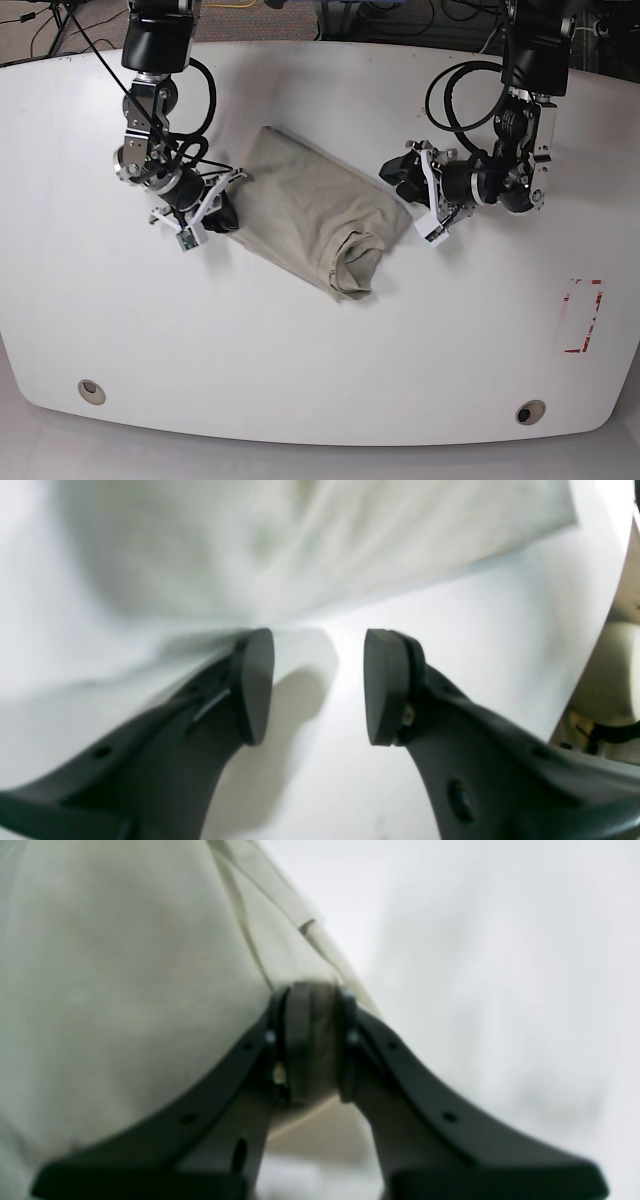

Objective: Layout the t-shirt on the table in an organized manner, then fold the t-shirt properly
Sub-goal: 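Grasp the folded shirt edges with both grippers and square the bundle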

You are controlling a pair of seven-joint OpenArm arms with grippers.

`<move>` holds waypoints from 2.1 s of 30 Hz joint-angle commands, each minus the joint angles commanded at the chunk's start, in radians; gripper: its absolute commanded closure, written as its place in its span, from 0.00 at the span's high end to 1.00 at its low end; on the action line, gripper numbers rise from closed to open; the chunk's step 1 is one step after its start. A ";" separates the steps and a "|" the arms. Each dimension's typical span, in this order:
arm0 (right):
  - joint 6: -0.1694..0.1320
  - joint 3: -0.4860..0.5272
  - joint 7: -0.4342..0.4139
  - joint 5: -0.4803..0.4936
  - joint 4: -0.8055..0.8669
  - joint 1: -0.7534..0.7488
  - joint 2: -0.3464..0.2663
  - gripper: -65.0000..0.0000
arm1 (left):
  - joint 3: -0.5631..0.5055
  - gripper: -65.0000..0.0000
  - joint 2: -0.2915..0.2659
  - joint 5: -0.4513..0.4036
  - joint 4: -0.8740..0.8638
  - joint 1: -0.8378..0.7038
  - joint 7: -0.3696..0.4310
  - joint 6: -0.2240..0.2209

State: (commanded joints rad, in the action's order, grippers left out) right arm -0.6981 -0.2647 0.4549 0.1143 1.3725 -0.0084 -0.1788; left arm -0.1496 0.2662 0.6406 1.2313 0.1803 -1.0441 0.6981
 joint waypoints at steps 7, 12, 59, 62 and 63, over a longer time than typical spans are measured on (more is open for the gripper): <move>0.000 -0.017 0.060 0.025 0.170 -0.157 0.055 0.11 | -0.003 0.41 0.000 -0.057 -0.078 0.097 0.046 0.000; 0.000 -0.015 0.100 0.018 0.318 -0.226 0.115 0.11 | -0.002 0.41 0.000 -0.040 -0.055 0.150 0.015 0.000; 0.000 0.040 0.261 -0.041 0.483 -0.157 0.166 0.11 | 0.002 0.41 -0.064 -0.055 0.127 -0.075 -0.028 0.000; 0.000 0.086 0.281 -0.041 0.491 -0.115 0.166 0.11 | 0.003 0.41 -0.040 -0.055 0.127 -0.075 -0.028 0.000; 0.000 0.104 0.284 -0.041 0.485 -0.098 0.167 0.11 | 0.003 0.41 -0.034 -0.055 0.127 -0.074 -0.028 0.000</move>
State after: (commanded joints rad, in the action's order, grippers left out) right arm -0.6981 -0.1603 0.7388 0.0729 1.8573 -0.1066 -0.0115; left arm -0.1465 0.2325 0.5854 1.3587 0.1066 -1.0717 0.6981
